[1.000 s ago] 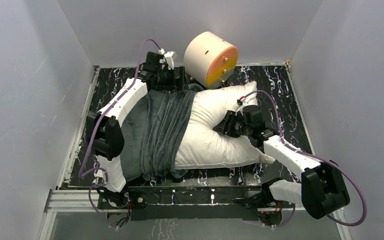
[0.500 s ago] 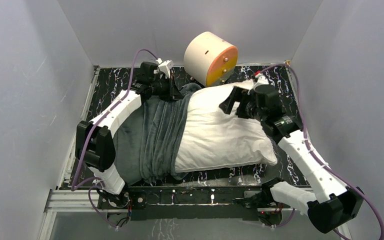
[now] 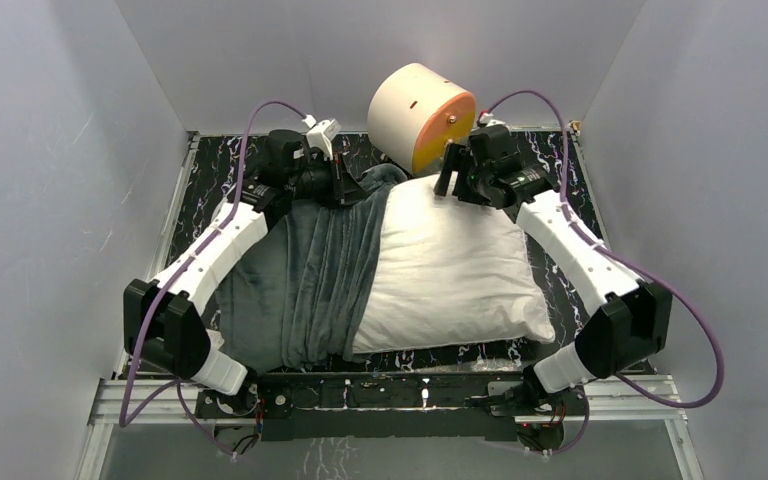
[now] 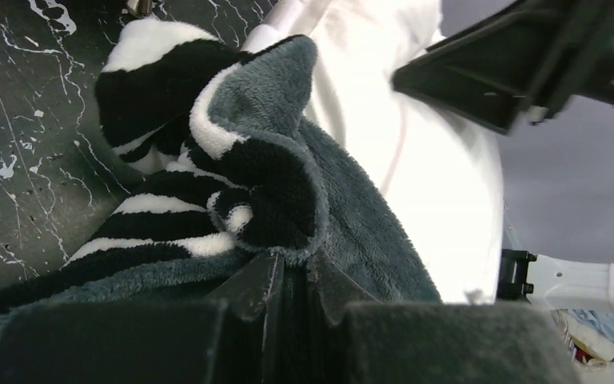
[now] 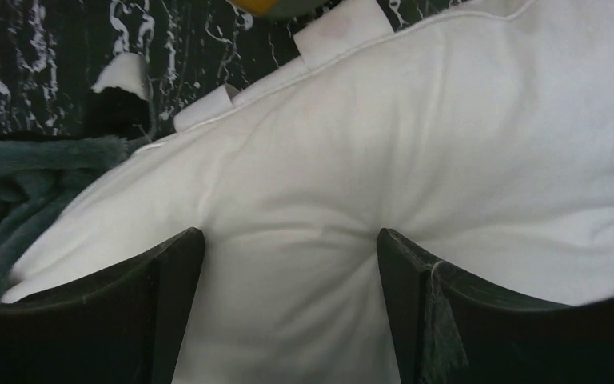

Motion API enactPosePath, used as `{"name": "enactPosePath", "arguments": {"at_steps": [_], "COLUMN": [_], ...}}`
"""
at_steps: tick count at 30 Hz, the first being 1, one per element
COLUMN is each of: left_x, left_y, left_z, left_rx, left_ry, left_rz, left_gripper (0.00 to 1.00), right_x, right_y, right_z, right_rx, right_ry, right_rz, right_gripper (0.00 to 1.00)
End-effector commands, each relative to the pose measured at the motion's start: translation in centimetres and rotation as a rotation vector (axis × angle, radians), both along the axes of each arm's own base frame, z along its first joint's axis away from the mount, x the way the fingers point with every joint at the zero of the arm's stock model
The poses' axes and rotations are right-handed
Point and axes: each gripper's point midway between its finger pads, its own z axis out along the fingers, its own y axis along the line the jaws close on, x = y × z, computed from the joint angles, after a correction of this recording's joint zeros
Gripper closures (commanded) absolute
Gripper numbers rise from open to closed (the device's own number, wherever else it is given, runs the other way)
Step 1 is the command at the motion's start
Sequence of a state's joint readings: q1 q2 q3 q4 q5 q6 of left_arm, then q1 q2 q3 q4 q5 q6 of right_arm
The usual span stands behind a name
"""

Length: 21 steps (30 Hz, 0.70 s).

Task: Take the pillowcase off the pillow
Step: Remove the pillow from the pillowcase.

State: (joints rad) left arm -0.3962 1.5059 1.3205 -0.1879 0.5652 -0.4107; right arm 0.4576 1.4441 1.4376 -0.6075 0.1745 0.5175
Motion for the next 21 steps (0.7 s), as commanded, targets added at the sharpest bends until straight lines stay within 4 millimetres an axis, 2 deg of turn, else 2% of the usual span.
{"name": "enactPosePath", "arguments": {"at_steps": [1,3,4,8,9,11,13,17,19,21], "left_x": [-2.4,-2.5,-2.4,-2.0,-1.9,-1.6,-1.3,-1.4,-0.2,1.1], "left_y": [-0.8,-0.5,-0.3,0.3,0.5,0.6,0.5,-0.4,-0.4,-0.5], "left_z": [7.1,7.2,7.3,7.4,7.2,6.9,6.5,5.3,3.6,2.4], "left_rx": [-0.132,-0.125,-0.117,-0.079,-0.066,-0.041,-0.021,0.01,0.065,0.105], "left_ry": [-0.204,-0.217,-0.225,-0.25,-0.25,-0.246,-0.235,-0.232,-0.194,-0.177], "left_rz": [-0.102,-0.085,-0.073,-0.035,-0.027,-0.025,-0.038,-0.151,-0.148,-0.144], "left_gripper": [1.0,1.0,1.0,1.0,0.94,0.74,0.61,0.13,0.04,0.02], "right_x": [-0.8,-1.2,-1.4,-2.5,-2.8,-3.6,-4.1,-5.0,-5.3,-5.6], "right_y": [-1.1,-2.1,-2.5,-3.2,-3.1,-2.9,-2.1,-1.1,-0.7,-0.2], "right_z": [-4.6,-6.4,-6.6,-6.7,-6.5,-6.5,-5.6,-4.5,-4.2,-3.9], "right_rx": [-0.07,-0.088,-0.084,-0.038,-0.025,0.002,0.05,0.108,0.119,0.132], "right_ry": [0.101,0.12,0.119,0.091,0.079,0.058,0.006,-0.053,-0.072,-0.079], "right_rz": [-0.033,-0.068,-0.084,-0.089,-0.081,-0.05,0.005,0.084,0.117,0.157], "right_gripper": [0.29,0.51,0.65,0.99,1.0,1.0,1.0,1.0,1.0,1.0]}}
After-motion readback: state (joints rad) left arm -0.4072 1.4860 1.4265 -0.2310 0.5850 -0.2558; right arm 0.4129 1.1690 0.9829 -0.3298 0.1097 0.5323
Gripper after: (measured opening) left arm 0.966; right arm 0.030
